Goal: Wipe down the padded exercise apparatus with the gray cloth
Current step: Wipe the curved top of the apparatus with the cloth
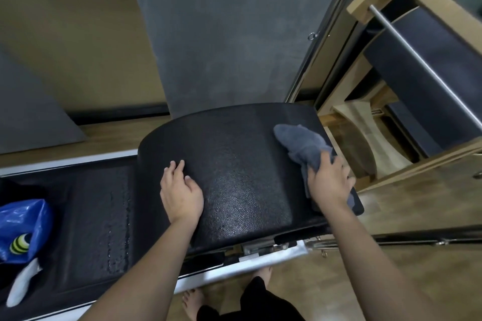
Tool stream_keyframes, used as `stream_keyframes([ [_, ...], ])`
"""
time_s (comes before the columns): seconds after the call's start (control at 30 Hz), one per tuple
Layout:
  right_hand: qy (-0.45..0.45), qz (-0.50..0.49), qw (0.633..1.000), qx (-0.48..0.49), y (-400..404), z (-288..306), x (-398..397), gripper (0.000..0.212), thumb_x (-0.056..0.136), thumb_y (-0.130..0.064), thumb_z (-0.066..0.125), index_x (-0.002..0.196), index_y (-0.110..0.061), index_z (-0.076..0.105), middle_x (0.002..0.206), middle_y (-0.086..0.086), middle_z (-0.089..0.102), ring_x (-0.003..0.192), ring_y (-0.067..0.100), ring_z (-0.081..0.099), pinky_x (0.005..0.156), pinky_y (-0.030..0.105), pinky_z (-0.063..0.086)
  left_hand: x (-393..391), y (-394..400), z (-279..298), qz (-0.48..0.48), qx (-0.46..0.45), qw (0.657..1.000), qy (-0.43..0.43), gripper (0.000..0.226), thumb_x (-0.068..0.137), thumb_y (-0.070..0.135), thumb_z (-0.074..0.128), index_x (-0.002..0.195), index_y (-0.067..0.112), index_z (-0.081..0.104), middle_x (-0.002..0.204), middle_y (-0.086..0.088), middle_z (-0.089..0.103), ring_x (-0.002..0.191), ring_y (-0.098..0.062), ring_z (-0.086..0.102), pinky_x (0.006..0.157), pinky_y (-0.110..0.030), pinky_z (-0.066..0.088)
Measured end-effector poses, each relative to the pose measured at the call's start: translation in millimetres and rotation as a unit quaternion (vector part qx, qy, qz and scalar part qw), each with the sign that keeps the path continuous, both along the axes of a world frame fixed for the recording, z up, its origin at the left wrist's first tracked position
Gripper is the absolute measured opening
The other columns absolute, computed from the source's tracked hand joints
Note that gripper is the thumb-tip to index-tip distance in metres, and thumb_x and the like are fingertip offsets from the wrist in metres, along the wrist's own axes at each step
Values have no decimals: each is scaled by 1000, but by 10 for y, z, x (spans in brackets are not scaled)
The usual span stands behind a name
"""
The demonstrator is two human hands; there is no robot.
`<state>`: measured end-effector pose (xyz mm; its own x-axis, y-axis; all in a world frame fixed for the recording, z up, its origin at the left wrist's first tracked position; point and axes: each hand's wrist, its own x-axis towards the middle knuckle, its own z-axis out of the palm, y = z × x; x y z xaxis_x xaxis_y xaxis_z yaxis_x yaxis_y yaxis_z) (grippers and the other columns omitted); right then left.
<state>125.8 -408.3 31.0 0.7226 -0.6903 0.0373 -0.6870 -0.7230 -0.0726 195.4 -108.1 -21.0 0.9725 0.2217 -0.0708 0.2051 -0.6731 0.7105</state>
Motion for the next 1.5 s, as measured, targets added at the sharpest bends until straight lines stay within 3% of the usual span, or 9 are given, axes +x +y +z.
stream_keyframes([
  [0.17,12,-58,997,48,58,96,603,50,96,-44,50,141,-24,40,139,18,41,121,43,42,100,56,32,9,4,0,2,8,1000,-5,48,97,13,44,144,16,51,158,-3,39,149,-23,27,119,-43,25],
  [0.33,17,137,990,-15,902,138,542,68,85,-44,65,146,-33,37,130,14,49,111,37,48,92,53,38,17,-19,-5,1,19,1000,-6,48,95,12,45,142,15,52,156,-4,41,147,-25,29,117,-44,27],
  [0.43,13,257,966,-33,1362,83,196,74,71,-35,79,139,-34,50,123,12,57,96,35,53,81,49,41,16,-6,-10,-3,21,1000,-2,49,95,10,45,143,15,52,156,-4,41,147,-26,30,116,-45,28],
  [0.57,22,362,931,-34,1357,44,-338,78,66,-36,81,138,-34,51,129,12,60,91,34,56,76,47,45,-7,34,-28,-21,25,999,-3,52,94,7,49,145,18,49,157,-1,39,148,-23,27,119,-45,28],
  [0.77,1,218,976,-27,496,44,-312,72,72,-37,78,139,-29,53,113,14,57,89,38,53,75,50,44,11,-31,6,5,7,1000,0,48,97,12,44,143,17,51,157,-2,40,149,-21,26,118,-43,25],
  [0.9,9,89,996,6,-9,19,250,55,94,-42,54,145,-29,39,129,15,47,110,41,48,91,54,39,14,-13,-19,8,11,1000,0,48,96,13,44,144,17,51,157,-1,40,149,-20,26,119,-44,25],
  [1.07,0,6,999,43,73,89,1008,51,95,-46,52,140,-28,40,139,16,42,120,41,43,98,56,34,23,-23,-19,10,16,1000,-3,48,96,13,43,143,18,51,157,-1,40,149,-20,27,119,-42,25],
  [1.23,2,172,985,-16,781,153,990,66,88,-44,64,147,-33,37,130,13,49,111,36,49,92,51,38,20,-17,-54,9,22,1000,-5,49,95,13,44,143,17,52,156,-2,41,148,-22,29,118,-44,26],
  [1.5,10,399,916,-44,1146,0,-306,77,67,-39,80,138,-33,53,131,13,59,89,35,57,77,48,44,-2,18,-50,-10,22,1000,0,52,94,11,52,145,20,49,158,0,38,148,-21,26,119,-44,27],
])
